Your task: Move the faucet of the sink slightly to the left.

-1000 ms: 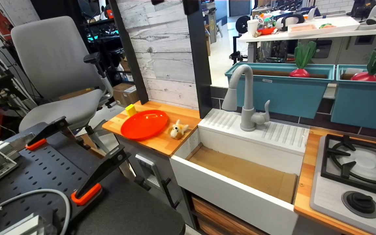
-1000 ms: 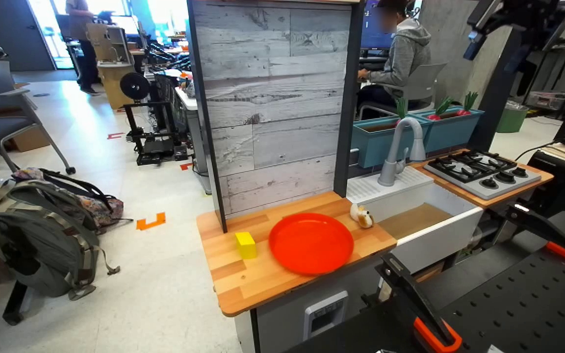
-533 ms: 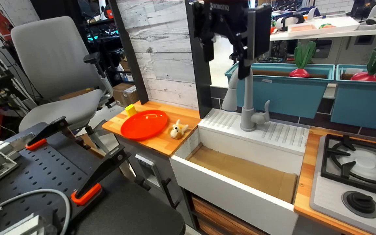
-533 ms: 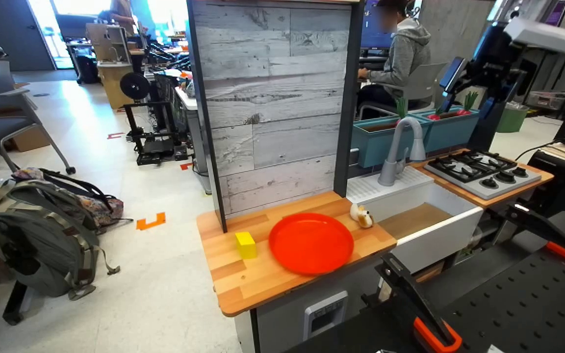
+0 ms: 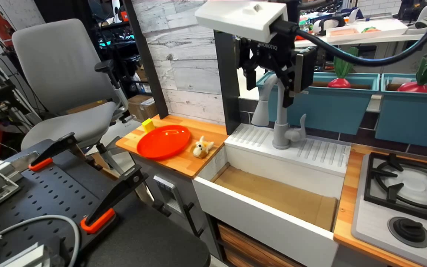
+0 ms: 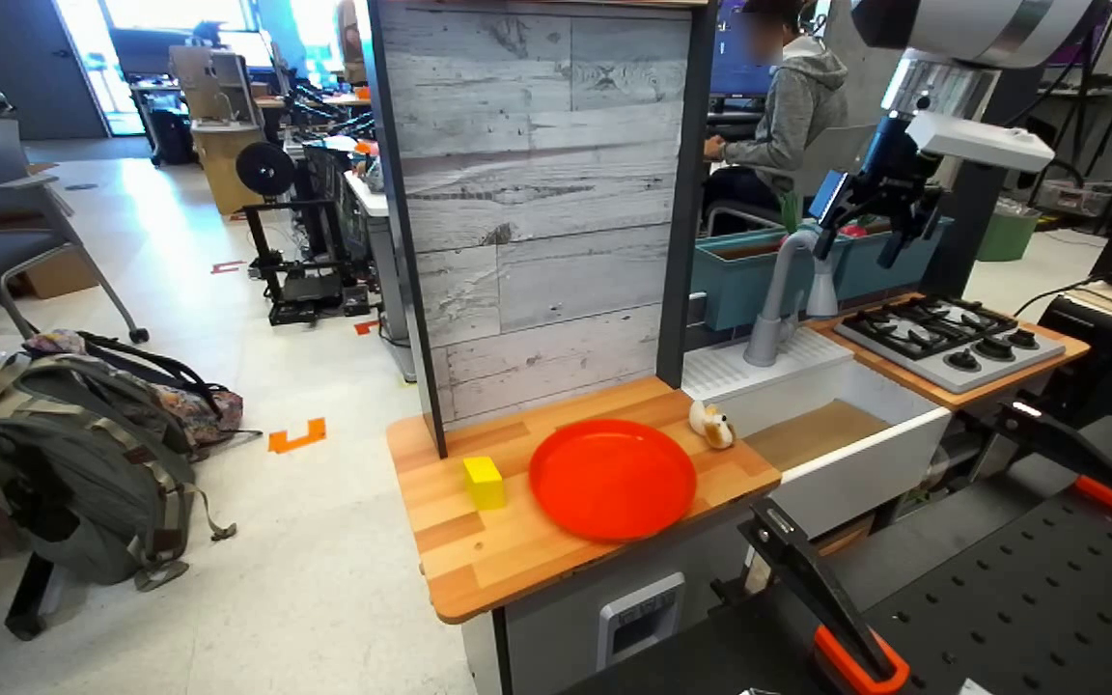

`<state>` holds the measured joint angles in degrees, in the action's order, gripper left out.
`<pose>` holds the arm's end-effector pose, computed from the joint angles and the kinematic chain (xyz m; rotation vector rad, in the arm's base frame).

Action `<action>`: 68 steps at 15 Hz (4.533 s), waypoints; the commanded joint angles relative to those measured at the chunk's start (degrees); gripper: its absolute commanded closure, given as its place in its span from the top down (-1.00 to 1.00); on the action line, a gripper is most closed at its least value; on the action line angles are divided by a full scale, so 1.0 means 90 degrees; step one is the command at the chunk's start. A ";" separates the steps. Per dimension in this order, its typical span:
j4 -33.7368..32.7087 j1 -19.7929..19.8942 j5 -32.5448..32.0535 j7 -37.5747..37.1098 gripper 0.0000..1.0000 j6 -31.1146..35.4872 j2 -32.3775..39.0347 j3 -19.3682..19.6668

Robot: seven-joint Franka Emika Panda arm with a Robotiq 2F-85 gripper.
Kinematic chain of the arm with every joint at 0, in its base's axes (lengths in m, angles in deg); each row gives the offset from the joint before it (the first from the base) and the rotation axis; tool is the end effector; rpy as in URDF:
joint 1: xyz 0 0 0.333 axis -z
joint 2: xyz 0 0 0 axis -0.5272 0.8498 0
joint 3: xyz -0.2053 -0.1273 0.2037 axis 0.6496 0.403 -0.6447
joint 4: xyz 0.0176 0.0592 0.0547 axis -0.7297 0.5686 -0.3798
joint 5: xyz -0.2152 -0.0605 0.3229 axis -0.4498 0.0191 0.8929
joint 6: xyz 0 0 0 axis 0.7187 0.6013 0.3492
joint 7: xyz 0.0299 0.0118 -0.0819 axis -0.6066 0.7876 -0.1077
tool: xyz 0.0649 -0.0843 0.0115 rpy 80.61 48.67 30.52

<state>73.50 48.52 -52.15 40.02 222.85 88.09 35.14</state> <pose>0.6036 -0.2433 0.1731 -2.9816 0.4407 -0.1272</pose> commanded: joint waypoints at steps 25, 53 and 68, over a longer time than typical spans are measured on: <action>-0.0598 0.0647 0.0792 -0.0833 -0.86 -0.0409 0.0464 -0.1229; -0.0980 0.0586 0.3464 -0.1025 1.00 -0.0601 0.0474 -0.1594; 0.1990 0.0218 0.2945 0.1318 1.00 -0.1705 -0.2082 -0.0502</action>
<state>91.78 52.38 -26.30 51.62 208.06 69.20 28.54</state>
